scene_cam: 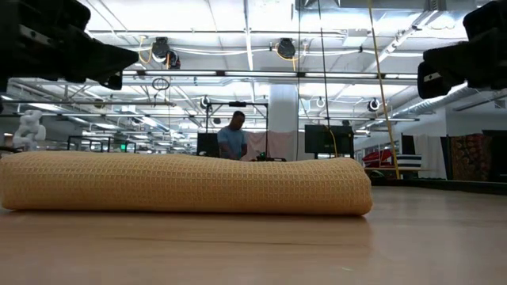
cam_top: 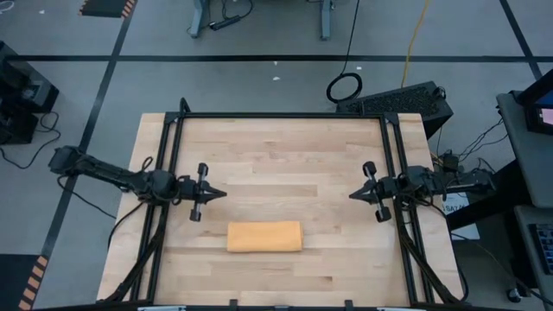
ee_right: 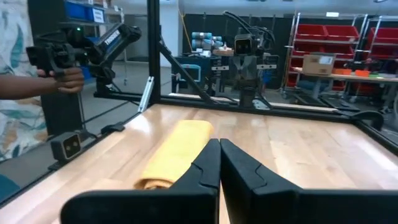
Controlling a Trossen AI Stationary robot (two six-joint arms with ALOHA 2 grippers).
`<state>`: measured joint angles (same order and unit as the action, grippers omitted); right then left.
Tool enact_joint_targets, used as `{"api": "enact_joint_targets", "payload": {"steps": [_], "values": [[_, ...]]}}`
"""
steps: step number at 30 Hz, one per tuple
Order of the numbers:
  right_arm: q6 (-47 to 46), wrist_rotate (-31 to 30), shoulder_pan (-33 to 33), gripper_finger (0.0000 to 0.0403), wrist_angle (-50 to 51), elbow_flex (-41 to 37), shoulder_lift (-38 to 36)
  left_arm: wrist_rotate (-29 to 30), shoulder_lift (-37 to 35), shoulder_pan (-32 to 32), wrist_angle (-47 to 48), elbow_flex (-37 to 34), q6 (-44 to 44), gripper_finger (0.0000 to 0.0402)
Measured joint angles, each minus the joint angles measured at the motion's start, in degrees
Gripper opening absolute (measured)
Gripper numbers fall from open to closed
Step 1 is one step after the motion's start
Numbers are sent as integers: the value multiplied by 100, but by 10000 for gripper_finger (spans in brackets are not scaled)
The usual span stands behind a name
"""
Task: Roll towel
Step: Return to Home Position
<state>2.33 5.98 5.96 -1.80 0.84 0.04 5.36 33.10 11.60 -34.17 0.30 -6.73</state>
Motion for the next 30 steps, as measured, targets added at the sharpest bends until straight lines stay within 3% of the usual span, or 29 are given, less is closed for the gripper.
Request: {"api": "enact_joint_targets", "payload": {"steps": [15, 21, 30], "values": [[-268, -338, -164, 0, 52, 0, 21, -698, -630, -755, 133, -2, -113, 0], [7, -331, -164, 0, 51, 0, 21, -847, -852, -1030, 797, -2, 24, 0], [-546, -313, -164, 0, 48, 0, 21, -983, -1134, -1209, 1647, -2, 218, 0]]}}
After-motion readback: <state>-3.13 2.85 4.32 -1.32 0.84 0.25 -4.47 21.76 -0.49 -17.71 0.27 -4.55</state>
